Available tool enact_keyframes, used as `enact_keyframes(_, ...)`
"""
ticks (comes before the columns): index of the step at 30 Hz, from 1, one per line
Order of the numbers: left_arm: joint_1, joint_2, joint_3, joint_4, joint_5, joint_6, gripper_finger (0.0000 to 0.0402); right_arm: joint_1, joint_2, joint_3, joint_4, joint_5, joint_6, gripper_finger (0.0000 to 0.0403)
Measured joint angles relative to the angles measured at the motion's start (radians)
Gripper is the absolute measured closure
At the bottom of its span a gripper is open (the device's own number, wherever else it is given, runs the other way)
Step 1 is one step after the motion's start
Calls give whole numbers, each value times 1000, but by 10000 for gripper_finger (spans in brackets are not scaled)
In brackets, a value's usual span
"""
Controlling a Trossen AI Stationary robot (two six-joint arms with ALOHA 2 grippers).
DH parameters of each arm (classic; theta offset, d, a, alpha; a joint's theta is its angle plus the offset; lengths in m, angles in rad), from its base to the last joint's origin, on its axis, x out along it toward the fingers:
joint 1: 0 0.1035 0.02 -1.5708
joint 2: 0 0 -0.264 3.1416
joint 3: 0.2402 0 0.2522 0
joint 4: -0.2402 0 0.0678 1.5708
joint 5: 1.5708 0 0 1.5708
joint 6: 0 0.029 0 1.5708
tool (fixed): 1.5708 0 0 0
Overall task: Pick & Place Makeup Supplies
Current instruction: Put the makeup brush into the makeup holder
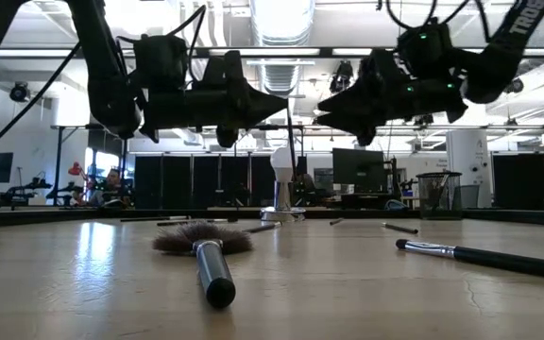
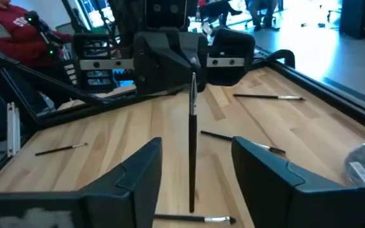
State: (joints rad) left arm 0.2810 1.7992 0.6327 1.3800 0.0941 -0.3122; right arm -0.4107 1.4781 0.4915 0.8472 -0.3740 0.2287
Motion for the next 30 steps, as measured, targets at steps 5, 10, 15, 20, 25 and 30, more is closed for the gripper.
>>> enact_keyframes(5,0,0,0,0,0,0,401,1,85,73,3,-1,5,207)
enact_keyframes(10,0,0,0,-1,-1,1,401,1,148,135,4,-17,8,214)
enact_keyframes(15,0,-1,0,-4,-1,1,402,1,194,186,5,-24,38,237)
enact_keyframes(20,1,-1,0,-7,-5,1,402,1,212,196,8,-24,40,279)
enact_keyframes(25,1,-1,0,-5,-8,0,401,6,200,192,8,-23,23,342)
enact_keyframes(30,-1,-1,-1,-5,-39,-23,401,14,198,192,7,-26,-8,386)
